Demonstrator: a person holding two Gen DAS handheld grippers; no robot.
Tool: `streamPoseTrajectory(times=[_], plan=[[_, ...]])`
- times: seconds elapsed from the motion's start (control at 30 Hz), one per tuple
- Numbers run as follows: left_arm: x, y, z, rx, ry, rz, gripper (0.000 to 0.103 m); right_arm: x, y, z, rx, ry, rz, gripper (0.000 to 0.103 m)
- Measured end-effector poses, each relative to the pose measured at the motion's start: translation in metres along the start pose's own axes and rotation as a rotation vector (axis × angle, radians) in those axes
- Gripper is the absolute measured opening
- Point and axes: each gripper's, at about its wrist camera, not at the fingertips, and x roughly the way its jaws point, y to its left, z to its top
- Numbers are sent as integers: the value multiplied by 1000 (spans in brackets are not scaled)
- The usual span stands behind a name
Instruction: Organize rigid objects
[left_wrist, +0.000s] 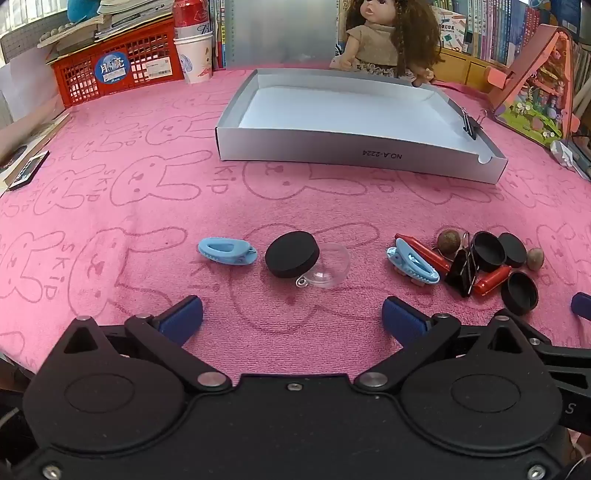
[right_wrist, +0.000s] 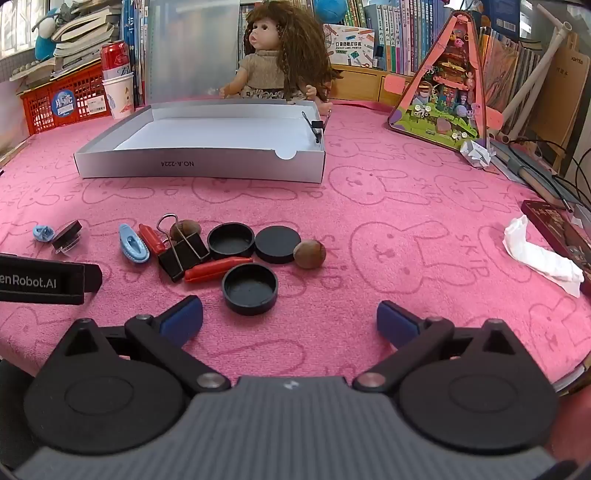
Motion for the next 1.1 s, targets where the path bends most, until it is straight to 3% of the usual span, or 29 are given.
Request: streamPoseTrajectory(times=[1.1], plan=[[0,1,0,-4,1,2,103,3,-5,3,-19,17,36,103]])
